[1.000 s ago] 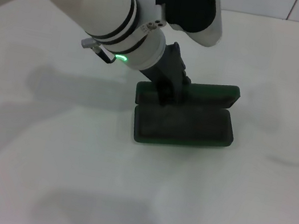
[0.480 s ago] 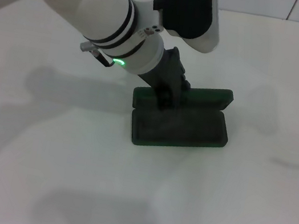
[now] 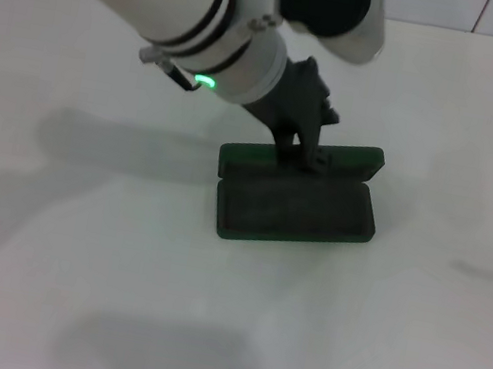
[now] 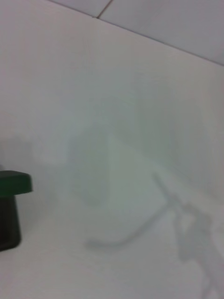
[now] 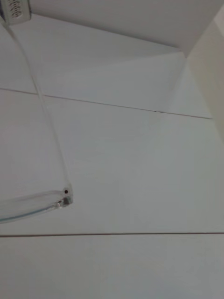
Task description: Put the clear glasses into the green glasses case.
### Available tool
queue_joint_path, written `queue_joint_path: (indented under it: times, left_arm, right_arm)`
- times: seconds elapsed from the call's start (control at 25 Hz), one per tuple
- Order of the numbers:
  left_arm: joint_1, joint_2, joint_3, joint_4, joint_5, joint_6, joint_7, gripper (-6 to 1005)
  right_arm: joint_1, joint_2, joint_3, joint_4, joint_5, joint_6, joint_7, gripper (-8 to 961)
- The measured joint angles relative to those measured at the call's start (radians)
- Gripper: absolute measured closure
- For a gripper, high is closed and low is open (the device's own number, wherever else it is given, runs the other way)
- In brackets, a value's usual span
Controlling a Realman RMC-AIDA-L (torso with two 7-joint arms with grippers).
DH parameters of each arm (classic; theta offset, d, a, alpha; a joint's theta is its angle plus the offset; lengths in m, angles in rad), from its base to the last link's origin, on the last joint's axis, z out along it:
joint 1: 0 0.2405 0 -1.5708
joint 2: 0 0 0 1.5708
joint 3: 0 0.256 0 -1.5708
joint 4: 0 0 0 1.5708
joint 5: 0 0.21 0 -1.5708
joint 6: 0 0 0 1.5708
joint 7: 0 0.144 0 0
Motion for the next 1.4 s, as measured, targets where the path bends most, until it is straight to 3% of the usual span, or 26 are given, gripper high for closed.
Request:
queue_joint_path:
  times: [0.24, 0.52, 0.56, 0.6, 0.68, 0.8, 1.04, 1.16, 1.4]
  left_arm:
    - [0.017, 0.001, -0.128, 0.165, -0.115, 0.063, -0.039, 531]
    - [0.139, 0.003, -0.303, 0.347, -0.343, 0.063, -0.023, 561]
    - [0.2, 0.003, -0.372, 0.366, -0.492, 0.06, 0.026, 572]
    - [0.212, 0.003, -0.386, 0.366, -0.522, 0.06, 0.037, 589]
    - [0.291, 0.003, -0.467, 0.363, -0.719, 0.065, 0.112, 622]
    - [0.345, 0.004, -0.518, 0.359, -0.837, 0.082, 0.166, 672]
    - [0.421, 0.004, -0.548, 0.353, -1.01, 0.149, 0.264, 772]
    - [0.422, 0.003, -0.543, 0.353, -1.019, 0.172, 0.268, 924]
    - [0.401, 0.002, -0.526, 0.336, -1.026, 0.205, 0.269, 930]
  right_arm:
    - [0.015, 0.004, 0.019, 0.033, 0.014, 0.013, 0.007, 899]
    - [0.088, 0.023, -0.044, 0.057, -0.025, 0.065, 0.108, 899]
    - [0.099, 0.027, -0.063, 0.058, -0.03, 0.068, 0.126, 899]
    - [0.113, 0.032, -0.087, 0.058, -0.033, 0.071, 0.147, 899]
    - [0.134, 0.041, -0.127, 0.06, -0.033, 0.083, 0.187, 899]
    - [0.166, 0.05, -0.196, 0.068, -0.034, 0.135, 0.25, 899]
    - [0.236, 0.059, -0.311, 0.094, -0.036, 0.269, 0.4, 899]
    - [0.281, 0.06, -0.375, 0.111, -0.037, 0.284, 0.431, 899]
    - [0.347, 0.082, -0.508, 0.126, -0.037, 0.295, 0.437, 899]
